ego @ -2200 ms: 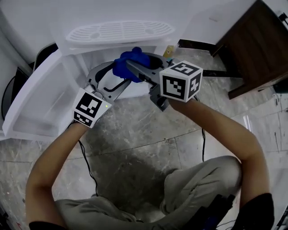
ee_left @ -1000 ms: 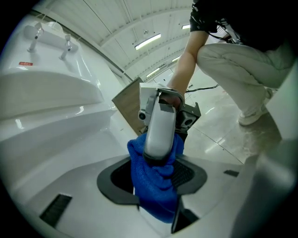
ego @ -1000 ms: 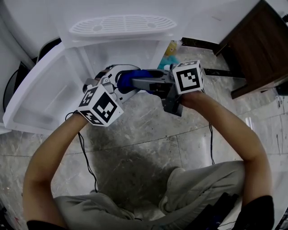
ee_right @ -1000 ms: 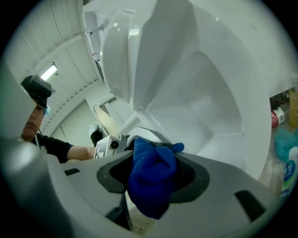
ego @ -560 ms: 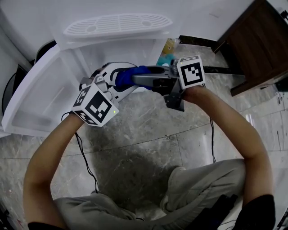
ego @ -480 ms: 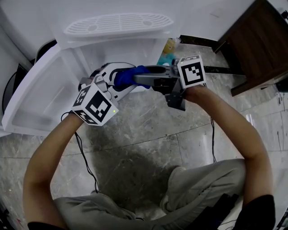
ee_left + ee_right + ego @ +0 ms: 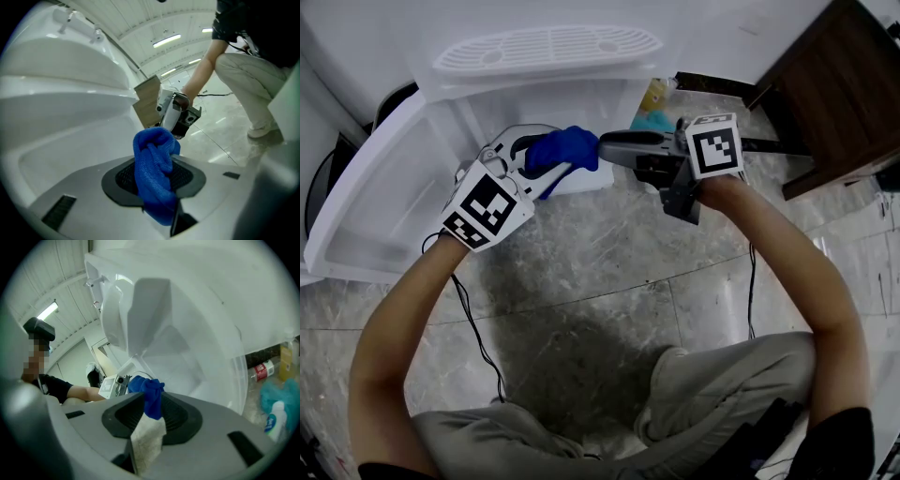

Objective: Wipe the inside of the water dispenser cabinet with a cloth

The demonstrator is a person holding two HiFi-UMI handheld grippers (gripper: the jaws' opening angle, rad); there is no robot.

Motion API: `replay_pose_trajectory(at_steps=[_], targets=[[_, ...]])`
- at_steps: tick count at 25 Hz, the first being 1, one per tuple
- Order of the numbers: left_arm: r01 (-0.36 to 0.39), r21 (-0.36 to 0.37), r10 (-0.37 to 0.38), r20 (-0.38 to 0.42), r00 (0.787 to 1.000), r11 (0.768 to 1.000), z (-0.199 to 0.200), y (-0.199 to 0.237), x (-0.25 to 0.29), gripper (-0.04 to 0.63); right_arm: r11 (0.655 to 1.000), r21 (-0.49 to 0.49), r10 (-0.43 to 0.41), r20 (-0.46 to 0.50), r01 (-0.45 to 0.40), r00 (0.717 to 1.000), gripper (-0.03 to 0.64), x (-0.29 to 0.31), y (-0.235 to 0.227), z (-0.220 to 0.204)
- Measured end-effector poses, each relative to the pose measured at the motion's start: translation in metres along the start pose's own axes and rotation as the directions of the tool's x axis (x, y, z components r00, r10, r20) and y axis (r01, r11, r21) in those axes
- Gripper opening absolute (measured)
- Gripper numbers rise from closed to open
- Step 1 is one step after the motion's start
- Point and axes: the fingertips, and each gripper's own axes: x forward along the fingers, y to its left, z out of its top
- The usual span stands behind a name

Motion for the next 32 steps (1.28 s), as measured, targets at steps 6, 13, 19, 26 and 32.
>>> replay_pose_trajectory(at_steps=[6, 13, 19, 26, 32], targets=[[-0.044, -0.104, 0.043, -0.008, 0.999, 0.994, -0.01, 0.017, -0.003, 0.144, 0.981, -0.158, -0.108, 0.012, 0.109, 0.994, 0.004, -0.022, -0.012, 0.013], [-0.078, -0.124, 0.068, -0.08, 0.994, 0.989, -0.032, 0.026, 0.023, 0.144, 0.96, -0.244, -0.152, -0.033, 0.139, 0.988, -0.002, -0.025, -0.012, 0.0], [-0.136, -0.073, 0.115, -0.247, 0.962, 0.988, -0.087, 0.037, 0.059, 0.144, 0.967, -0.23, -0.13, -0.07, 0.111, 0.989, -0.002, -0.026, -0.017, -0.022], [-0.053, 0.173, 0.12, -0.407, 0.905, 0.983, -0.131, 0.037, 0.116, 0.144, 0.977, -0.203, -0.093, -0.104, 0.071, 0.99, -0.002, -0.024, -0.035, -0.045], [-0.049, 0.221, 0.164, -0.539, 0.826, 0.974, -0.177, 0.047, 0.154, 0.146, 0.988, -0.153, -0.054, -0.155, 0.03, 0.986, -0.002, -0.021, -0.04, -0.076]])
